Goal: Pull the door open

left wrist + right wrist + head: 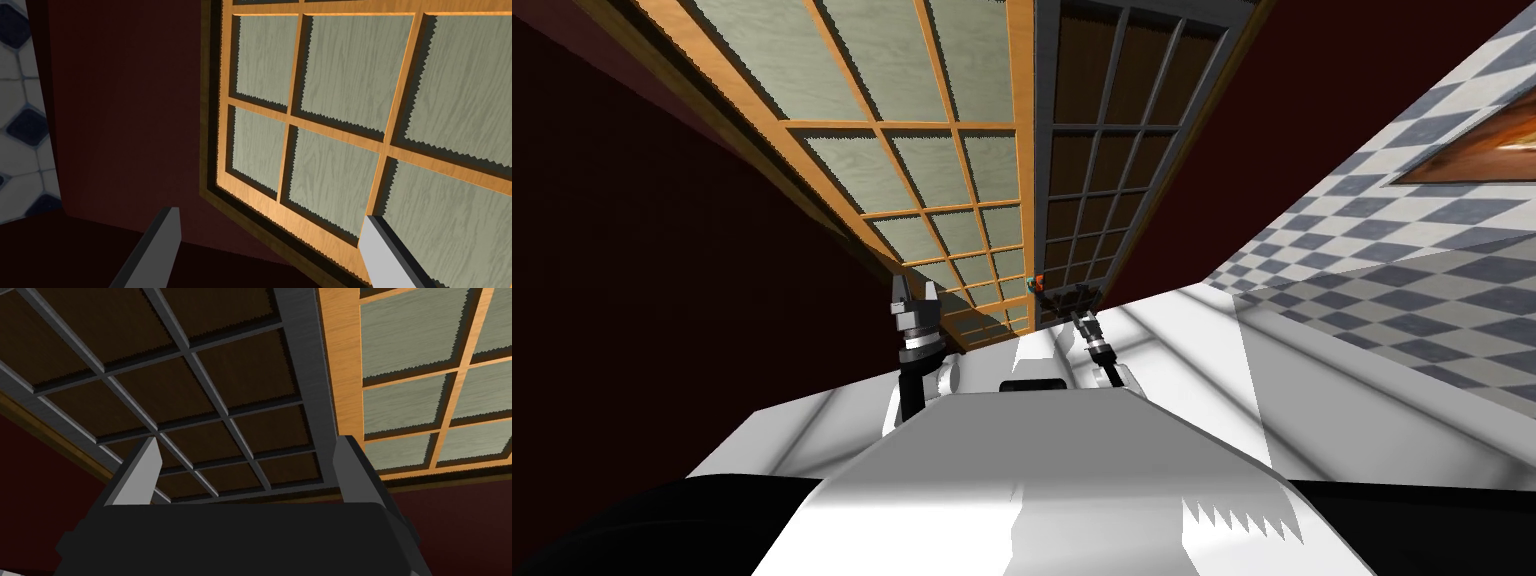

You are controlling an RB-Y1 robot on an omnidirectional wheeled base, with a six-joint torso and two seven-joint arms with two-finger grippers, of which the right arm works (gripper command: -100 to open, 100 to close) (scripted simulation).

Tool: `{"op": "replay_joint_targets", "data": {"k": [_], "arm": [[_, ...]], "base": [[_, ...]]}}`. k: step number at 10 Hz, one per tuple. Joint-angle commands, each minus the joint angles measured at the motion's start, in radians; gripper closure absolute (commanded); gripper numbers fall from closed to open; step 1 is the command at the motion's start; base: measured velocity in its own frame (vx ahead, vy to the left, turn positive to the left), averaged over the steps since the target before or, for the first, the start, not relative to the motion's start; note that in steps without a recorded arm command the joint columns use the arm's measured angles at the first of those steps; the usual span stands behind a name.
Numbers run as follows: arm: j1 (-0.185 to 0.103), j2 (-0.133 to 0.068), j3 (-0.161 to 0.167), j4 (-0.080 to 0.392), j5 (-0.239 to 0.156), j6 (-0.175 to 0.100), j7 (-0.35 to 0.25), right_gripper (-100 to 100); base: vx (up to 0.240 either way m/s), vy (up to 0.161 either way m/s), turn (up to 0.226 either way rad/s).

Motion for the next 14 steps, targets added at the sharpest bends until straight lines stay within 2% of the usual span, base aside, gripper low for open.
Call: {"op": "replay_joint_targets", "data": {"k": [1, 10, 12, 14], "arm": [[-0.008, 0.005, -0.007, 0.035, 0.014, -0.009, 0.036, -100], [-0.066, 0.035, -0.041, 0.216, 0.083, -0.049, 0.208, -100], [-0.083, 0.048, -0.051, 0.266, 0.102, -0.06, 0.257, -100], [-0.088, 0.053, -0.054, 0.282, 0.109, -0.063, 0.272, -100]], "base": [[0.111, 0.01, 0.017], [0.1, 0.015, 0.016], [0.118, 0.013, 0.018], [0.094, 0.006, 0.007]]}}
